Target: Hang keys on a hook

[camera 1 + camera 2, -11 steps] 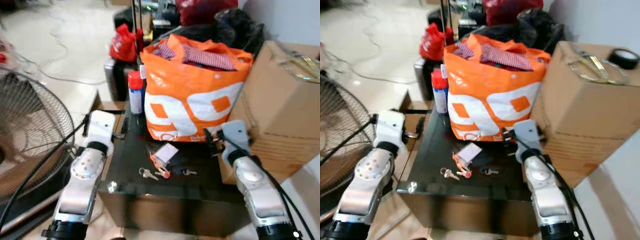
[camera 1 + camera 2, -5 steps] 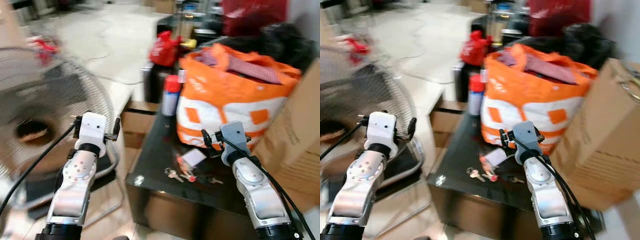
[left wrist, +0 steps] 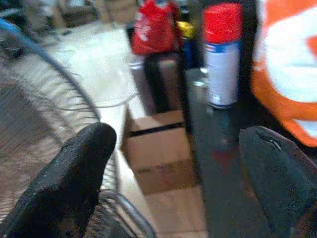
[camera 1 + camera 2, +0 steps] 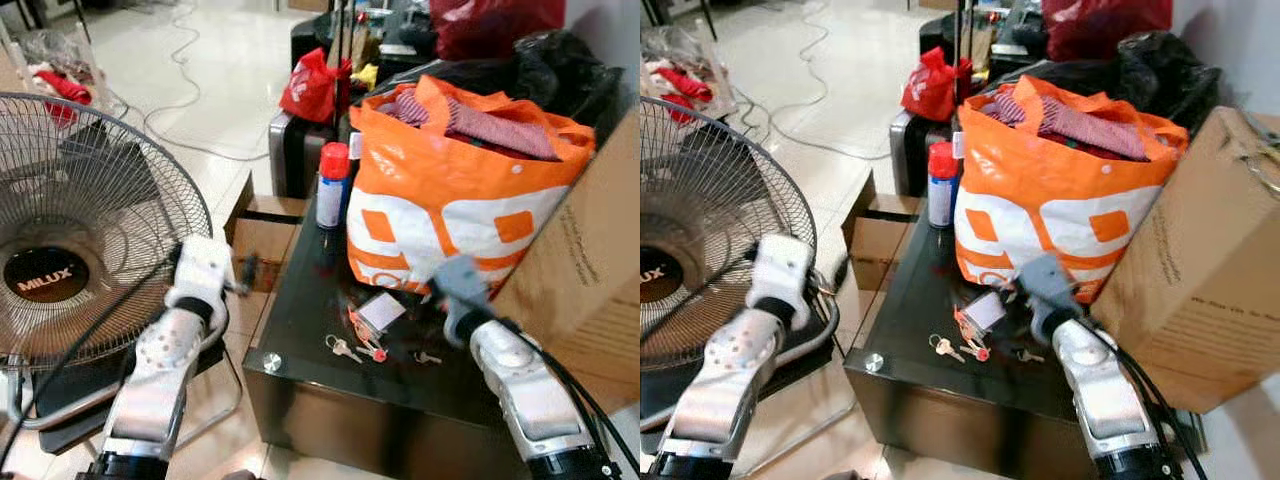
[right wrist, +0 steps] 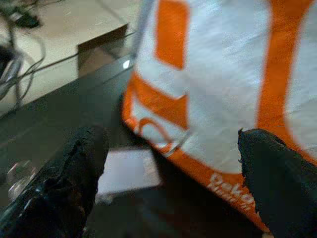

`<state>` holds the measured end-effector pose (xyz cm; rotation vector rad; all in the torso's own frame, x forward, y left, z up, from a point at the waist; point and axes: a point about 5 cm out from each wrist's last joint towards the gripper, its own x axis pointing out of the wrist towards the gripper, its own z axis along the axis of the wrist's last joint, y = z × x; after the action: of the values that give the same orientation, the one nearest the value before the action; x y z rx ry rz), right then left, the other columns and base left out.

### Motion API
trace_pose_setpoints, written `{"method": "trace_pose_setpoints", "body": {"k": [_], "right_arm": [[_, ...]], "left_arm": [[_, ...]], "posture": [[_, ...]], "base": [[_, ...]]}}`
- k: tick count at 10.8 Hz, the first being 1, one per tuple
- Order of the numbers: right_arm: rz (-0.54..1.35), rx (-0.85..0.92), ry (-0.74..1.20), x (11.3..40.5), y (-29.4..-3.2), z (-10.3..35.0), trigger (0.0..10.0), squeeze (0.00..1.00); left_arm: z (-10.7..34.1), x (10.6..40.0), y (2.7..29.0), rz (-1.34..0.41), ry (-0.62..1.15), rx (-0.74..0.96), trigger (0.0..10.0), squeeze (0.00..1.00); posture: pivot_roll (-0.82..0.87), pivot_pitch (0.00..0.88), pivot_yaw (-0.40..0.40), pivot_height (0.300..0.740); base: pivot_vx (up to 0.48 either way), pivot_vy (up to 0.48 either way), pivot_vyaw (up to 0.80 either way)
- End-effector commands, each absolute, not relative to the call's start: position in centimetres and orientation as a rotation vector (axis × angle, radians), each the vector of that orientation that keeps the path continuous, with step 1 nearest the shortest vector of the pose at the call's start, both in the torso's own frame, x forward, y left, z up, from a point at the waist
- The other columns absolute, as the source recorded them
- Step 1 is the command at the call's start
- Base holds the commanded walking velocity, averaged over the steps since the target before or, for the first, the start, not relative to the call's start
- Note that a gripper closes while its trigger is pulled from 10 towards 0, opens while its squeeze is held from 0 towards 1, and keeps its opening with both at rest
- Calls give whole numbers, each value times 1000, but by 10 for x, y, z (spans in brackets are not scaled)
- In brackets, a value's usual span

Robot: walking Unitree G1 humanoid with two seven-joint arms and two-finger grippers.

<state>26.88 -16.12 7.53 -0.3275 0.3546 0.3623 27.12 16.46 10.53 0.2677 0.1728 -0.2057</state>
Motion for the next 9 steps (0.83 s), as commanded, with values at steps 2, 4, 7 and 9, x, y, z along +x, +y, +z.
{"method": "trace_pose_setpoints", "body": {"k": [2, 4, 7, 9], "right_arm": [[415, -356, 377, 268, -159, 70, 10000, 0], [497, -448, 451, 277, -145, 53, 10000, 0], [615, -512, 579, 277, -131, 30, 10000, 0], [669, -604, 633, 281, -136, 22, 10000, 0]], "left_arm": [[99, 270, 160, -284, 218, 272, 10000, 0], [78, 261, 161, -480, 304, 390, 10000, 0], [84, 249, 153, -700, 307, 380, 10000, 0], [83, 240, 150, -815, 333, 394, 10000, 0]], "posture": [[-38, 0, -35, 740], [-51, 0, -26, 740], [-60, 0, -19, 740], [-64, 0, -16, 740]], "base": [[0, 0, 0], [0, 0, 0], [0, 0, 0], [0, 0, 0]]}}
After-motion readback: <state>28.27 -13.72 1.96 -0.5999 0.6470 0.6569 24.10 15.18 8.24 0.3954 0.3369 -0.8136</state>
